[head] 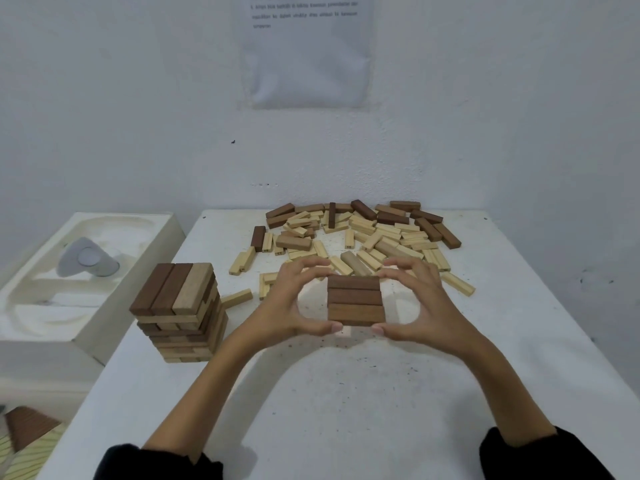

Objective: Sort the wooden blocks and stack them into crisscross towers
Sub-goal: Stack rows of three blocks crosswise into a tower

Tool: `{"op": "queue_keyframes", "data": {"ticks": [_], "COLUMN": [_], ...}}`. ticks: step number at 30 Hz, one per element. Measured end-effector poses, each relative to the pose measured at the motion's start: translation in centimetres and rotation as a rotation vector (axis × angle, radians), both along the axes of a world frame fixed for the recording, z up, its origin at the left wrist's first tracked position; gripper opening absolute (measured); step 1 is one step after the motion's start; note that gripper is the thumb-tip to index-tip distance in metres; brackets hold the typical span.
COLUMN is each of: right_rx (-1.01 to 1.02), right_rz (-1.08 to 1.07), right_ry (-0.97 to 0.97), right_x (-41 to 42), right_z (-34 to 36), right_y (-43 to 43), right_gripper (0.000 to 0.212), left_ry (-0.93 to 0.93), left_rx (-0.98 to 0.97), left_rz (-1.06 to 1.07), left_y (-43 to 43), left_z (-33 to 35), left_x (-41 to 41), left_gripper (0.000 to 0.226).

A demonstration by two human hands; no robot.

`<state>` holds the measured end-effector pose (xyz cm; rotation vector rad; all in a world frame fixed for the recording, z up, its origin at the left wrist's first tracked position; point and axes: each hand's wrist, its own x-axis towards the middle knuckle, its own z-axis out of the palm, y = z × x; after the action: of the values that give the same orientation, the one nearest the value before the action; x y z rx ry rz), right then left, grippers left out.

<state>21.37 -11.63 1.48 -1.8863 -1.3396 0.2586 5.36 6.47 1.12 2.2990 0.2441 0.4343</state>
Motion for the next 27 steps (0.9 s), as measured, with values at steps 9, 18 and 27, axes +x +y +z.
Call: {"op": "queue_keyframes", "data": {"ticks": [9,18,27], "right_rx": [0.155,0.172,0.094], "right_rz": [0.061,0.125,0.141], "right_ry": [-0.055,-0.149,-0.121], "right_x": [-2.2,-7.1,-11.0], "right_z": [7.8,8.7,6.1], "right_y": [1.0,7.7,13.3], "right_gripper": [0.065,0.074,0.084], "left_ry": [-0.139,-0.072,0.046], "left_rx": [0.207,0.270,0.135], "left_rz": [0.058,0.142,0.203], "left_y": [0.2,5.5,10.3], "left_z": [8.6,10.6,7.9], "left_x": [-3.0,-9.5,-14.1], "left_gripper": [0.064,0.070,0.075]}}
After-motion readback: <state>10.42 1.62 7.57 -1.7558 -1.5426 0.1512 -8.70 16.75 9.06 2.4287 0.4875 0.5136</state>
